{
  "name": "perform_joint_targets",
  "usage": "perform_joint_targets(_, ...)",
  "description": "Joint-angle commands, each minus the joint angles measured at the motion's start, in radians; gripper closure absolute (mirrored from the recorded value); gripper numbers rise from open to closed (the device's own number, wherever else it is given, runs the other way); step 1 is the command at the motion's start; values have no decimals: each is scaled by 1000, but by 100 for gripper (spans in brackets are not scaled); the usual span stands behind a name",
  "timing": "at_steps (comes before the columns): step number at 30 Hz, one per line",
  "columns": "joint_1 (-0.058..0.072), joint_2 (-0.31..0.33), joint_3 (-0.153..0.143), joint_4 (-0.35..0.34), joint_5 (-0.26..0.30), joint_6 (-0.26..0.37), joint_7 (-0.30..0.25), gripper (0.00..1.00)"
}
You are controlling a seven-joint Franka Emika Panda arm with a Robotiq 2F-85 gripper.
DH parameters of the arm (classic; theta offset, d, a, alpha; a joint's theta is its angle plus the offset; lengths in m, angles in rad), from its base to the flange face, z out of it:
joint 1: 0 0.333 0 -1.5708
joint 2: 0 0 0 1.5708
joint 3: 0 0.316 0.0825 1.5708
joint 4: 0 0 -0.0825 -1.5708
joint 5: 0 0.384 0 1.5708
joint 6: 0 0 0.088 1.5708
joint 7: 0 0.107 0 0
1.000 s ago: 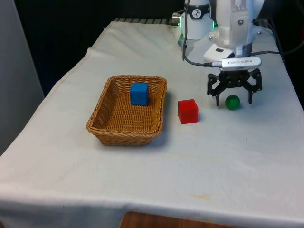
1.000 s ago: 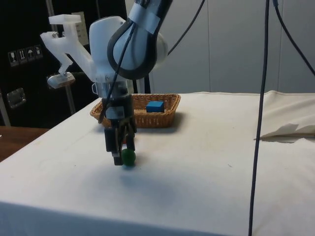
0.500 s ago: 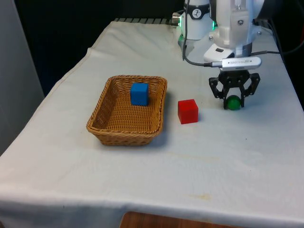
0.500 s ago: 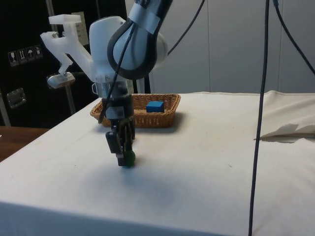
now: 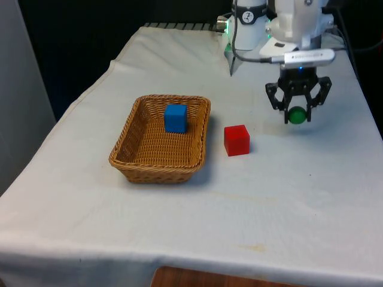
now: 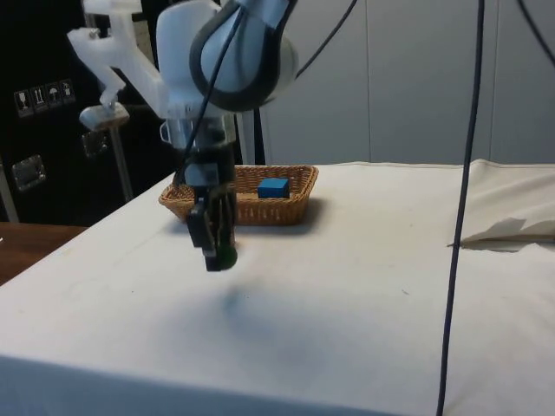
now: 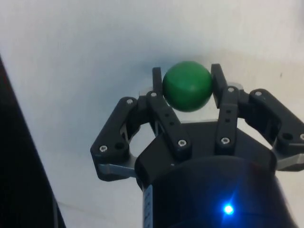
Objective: Place all non-red objects into the basket.
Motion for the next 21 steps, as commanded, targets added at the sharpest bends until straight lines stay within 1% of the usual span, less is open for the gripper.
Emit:
perform_joint_targets(1, 0, -13, 1, -7, 2, -5, 2, 100)
perform_joint_targets(2, 0, -11, 0, -6, 0, -4, 0, 100)
perform_joint_targets(4, 0, -38, 1, -17, 2, -15, 2, 100)
perform_joint_targets(10, -1, -88, 1, -28, 2, -42, 0, 100)
perform_joint_targets(11, 0, -73, 0, -21, 0, -35, 0, 100)
perform_joint_targets(12, -1, -94, 1, -28, 3, -46, 0, 100)
perform_joint_targets(16, -4, -125, -1, -31, 3, -67, -3, 100)
perform_joint_targets(19, -5, -143, -2, -32, 4, -80, -4, 100)
perform_joint_targets(20, -3, -135, -4, -29, 0, -73, -1, 100)
perform_joint_targets(21, -5, -149, -3, -31, 5, -85, -5, 100)
